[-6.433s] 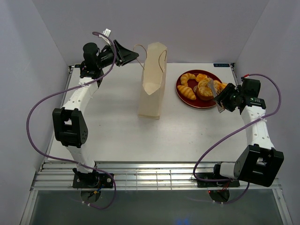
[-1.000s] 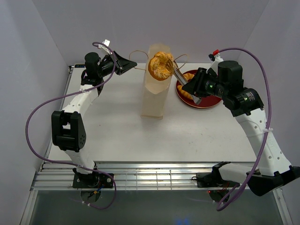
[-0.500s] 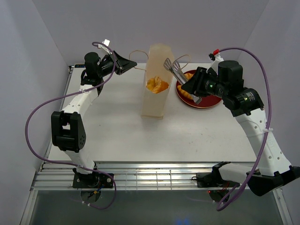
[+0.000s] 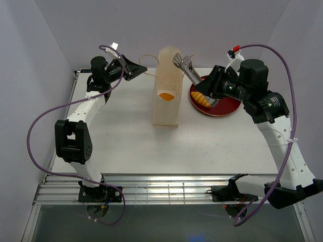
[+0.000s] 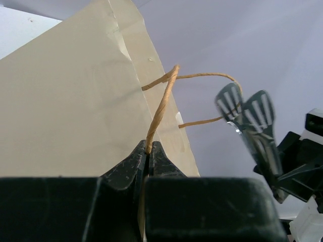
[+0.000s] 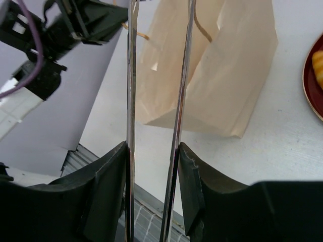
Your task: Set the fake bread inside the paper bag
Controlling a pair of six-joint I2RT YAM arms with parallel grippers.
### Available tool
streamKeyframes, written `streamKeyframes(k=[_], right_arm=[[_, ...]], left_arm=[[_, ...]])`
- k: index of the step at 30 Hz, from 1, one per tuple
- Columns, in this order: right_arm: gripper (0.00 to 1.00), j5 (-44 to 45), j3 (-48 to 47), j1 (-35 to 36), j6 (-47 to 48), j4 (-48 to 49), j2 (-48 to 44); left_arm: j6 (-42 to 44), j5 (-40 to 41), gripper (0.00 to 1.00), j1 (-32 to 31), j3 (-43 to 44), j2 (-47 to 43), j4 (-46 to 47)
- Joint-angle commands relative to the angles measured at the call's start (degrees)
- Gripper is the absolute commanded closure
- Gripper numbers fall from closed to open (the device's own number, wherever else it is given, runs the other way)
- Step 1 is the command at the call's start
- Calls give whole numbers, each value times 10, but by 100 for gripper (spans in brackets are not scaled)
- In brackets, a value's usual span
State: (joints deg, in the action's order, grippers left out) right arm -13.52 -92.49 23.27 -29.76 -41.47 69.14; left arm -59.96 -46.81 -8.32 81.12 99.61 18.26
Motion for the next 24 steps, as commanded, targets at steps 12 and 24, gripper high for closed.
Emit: streamKeyframes(k=[12,24], right_arm=[[53,131,-133,-1,26,44,-28],[54,393,16,-1,95,3,-97]], left_arm=[[12,-11,100,3,-11,-40,-1],[19,-27,100,3,-18,-49,0]])
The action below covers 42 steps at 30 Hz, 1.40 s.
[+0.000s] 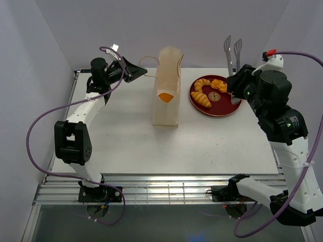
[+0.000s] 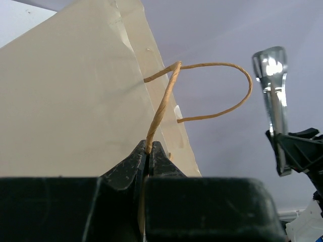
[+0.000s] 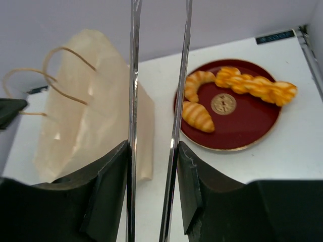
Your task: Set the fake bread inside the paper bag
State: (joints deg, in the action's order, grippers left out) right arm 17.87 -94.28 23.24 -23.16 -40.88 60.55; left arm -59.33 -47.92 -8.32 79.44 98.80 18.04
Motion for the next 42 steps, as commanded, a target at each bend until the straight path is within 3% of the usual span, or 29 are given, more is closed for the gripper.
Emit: streamKeyframes(k=[1,9,18,23,25,34,42], right_arm=[[54,94,60,-1,29,-9,-15],[54,113,157,-22,18,-17,-19],[56,-25,204,-126,7,8,56],[56,-162,241,-193,13,62,88],[56,-215,247,-203,21,75,104],[56,-297,263,-225,39,131,172],[55,-380,219,-253,0,226,271]], left_arm=[[13,-16,100,3,-2,-42,2],[9,-29,100,4,-12,-48,2],[3,-45,100,10,-8,-41,1],[1,-47,100,9,-7,-36,1],[4,-47,100,9,-7,-38,1],[4,-44,100,10,-17,-48,1],[4,-45,100,10,-17,-55,-2]])
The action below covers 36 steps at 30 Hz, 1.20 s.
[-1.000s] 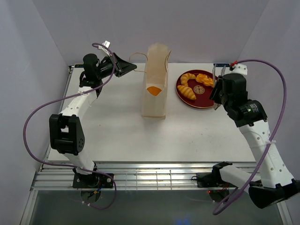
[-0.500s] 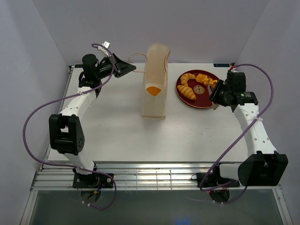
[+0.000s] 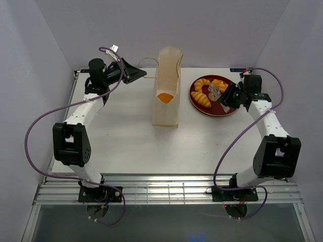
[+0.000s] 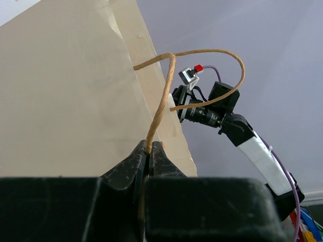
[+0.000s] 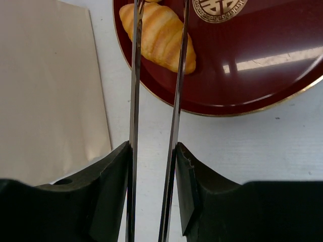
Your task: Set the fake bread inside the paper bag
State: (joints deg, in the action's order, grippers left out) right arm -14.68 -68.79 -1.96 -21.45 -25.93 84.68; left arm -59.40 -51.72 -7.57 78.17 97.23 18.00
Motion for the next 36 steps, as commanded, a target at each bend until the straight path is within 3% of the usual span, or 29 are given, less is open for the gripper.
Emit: streamKeyframes(k=[1,8,14,36], right_arm=[[55,-65,-49,-1,-28,93,42],[55,-87,-83,0,-72,152,117],[54,-86,-104,3,-70,140,148],[51,-21,-105,43,-54,99,164]], left_arm=[[6,-9,100,3,-5,-39,-2],[9,-13,100,3,-1,-42,-4],[10,-10,100,3,-5,-38,-4],[13,-4,100,3,-21,-43,-4]])
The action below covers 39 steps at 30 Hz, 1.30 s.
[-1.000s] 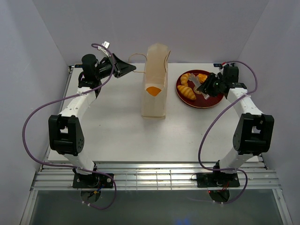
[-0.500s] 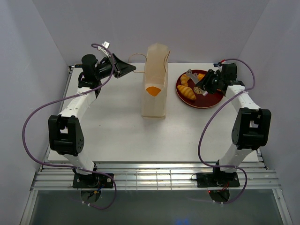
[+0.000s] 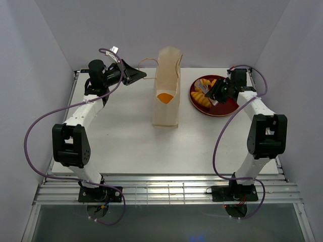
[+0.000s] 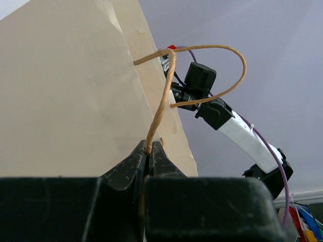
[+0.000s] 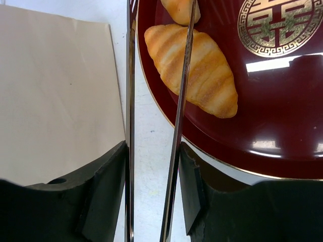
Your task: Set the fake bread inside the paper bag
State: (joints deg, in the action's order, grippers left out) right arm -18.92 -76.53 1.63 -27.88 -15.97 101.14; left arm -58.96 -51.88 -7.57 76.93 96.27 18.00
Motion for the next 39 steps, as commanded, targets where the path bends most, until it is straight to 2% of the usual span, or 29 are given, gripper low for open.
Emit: streamKeyframes(k=[1,17,39], right_arm=[[51,24,-27,10,11,-1,0],[51,73,-37,15,17,-19,-7],[51,19,-45,22,4,9,24]], left_arm=[[9,-2,100,3,-8,-34,-3],[9,0,100,3,-10,-35,-4],[13,-1,100,3,-13,-30,-4]])
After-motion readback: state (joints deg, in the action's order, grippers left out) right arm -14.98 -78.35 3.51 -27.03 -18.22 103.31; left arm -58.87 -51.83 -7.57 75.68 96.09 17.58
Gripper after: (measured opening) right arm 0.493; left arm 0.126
